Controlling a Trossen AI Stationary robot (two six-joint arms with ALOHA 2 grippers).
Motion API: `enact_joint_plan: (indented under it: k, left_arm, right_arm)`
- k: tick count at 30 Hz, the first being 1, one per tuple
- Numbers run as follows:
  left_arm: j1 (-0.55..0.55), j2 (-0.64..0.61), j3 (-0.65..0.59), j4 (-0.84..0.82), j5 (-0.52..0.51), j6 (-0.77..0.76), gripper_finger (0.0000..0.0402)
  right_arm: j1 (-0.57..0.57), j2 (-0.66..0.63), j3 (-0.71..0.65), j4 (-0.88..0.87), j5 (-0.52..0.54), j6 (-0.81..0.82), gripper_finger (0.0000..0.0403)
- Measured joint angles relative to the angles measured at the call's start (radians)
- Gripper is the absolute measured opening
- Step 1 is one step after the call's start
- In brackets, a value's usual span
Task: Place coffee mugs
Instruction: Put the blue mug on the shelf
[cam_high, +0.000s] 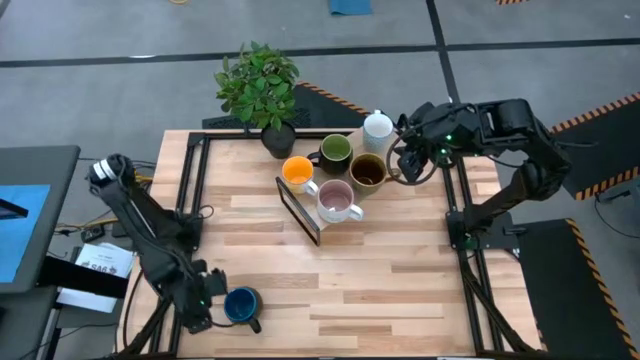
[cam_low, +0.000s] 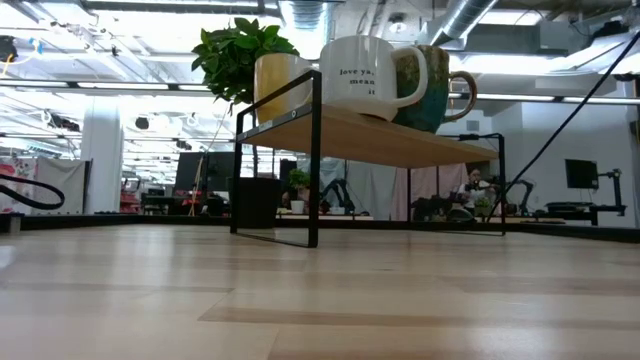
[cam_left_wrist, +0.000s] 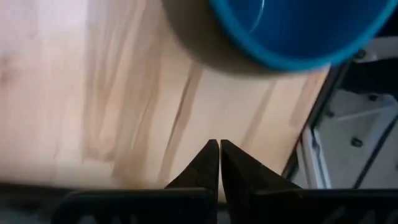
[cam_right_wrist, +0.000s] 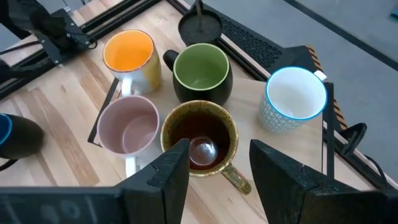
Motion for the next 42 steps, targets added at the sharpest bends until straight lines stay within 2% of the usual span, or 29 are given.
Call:
enact_joint_plan:
  k: [9,14,19,25,30,34,42]
  left_arm:
    - [0.055,0.188,0.000,0.166,0.037,0.066,0.0000]
    - [0.112,0.222,0.000,0.228,-0.010,0.121,0.0000]
    - [0.209,0.237,0.000,0.293,-0.044,0.264,0.0000]
    - [0.377,0.239,0.000,0.338,-0.065,0.473,0.0000]
    - [0.488,0.239,0.000,0.455,0.022,0.623,0.0000]
    - [0.514,0.239,0.000,0.486,0.098,0.720,0.0000]
    - [0.527,0.258,0.007,0.550,0.175,0.718,0.0000]
  right_arm:
    - [0.000,0.000,0.000,-0.001,0.000,-0.027,0.0191]
    - [0.000,0.000,0.000,-0.001,0.000,-0.030,0.0191]
    - [0.000,-0.004,0.000,-0.001,-0.001,-0.045,0.0191]
    - [0.000,-0.008,0.001,-0.001,-0.002,-0.058,0.0191]
    - [0.000,-0.016,0.001,-0.001,-0.003,-0.090,0.0191]
    - [-0.009,-0.031,0.001,-0.001,-0.003,-0.107,0.0191]
    - [-0.031,-0.060,0.001,-0.001,-0.003,-0.109,0.0191]
